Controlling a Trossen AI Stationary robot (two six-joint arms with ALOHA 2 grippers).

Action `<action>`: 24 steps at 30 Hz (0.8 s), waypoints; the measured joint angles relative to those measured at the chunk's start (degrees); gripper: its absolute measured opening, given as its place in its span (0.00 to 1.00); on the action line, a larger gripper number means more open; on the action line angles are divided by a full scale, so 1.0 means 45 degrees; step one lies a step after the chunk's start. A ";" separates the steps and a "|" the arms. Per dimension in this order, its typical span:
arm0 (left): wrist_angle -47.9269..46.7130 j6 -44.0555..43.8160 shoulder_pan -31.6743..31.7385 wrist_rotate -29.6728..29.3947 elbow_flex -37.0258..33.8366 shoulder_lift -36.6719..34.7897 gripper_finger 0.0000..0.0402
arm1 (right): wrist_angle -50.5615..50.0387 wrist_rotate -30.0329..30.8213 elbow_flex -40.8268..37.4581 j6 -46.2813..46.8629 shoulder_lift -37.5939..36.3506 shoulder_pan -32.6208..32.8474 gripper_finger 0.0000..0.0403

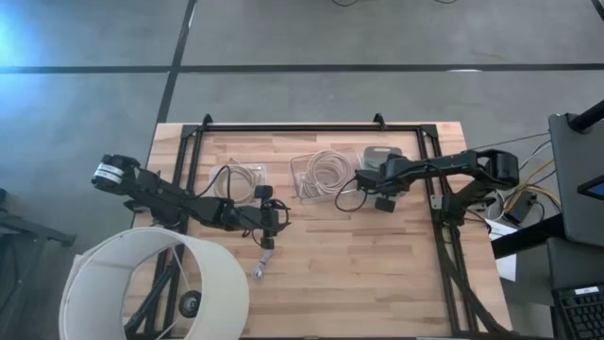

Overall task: Pick & Place USB Port
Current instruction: Put the right white charger cable into the white bin, then put the white charger cable into the white bin

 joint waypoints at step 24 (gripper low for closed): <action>-0.4435 -0.5375 0.0000 0.1075 0.0991 -0.0005 0.50 | -0.0018 -0.0207 0.0218 0.0992 -0.3632 0.0029 0.30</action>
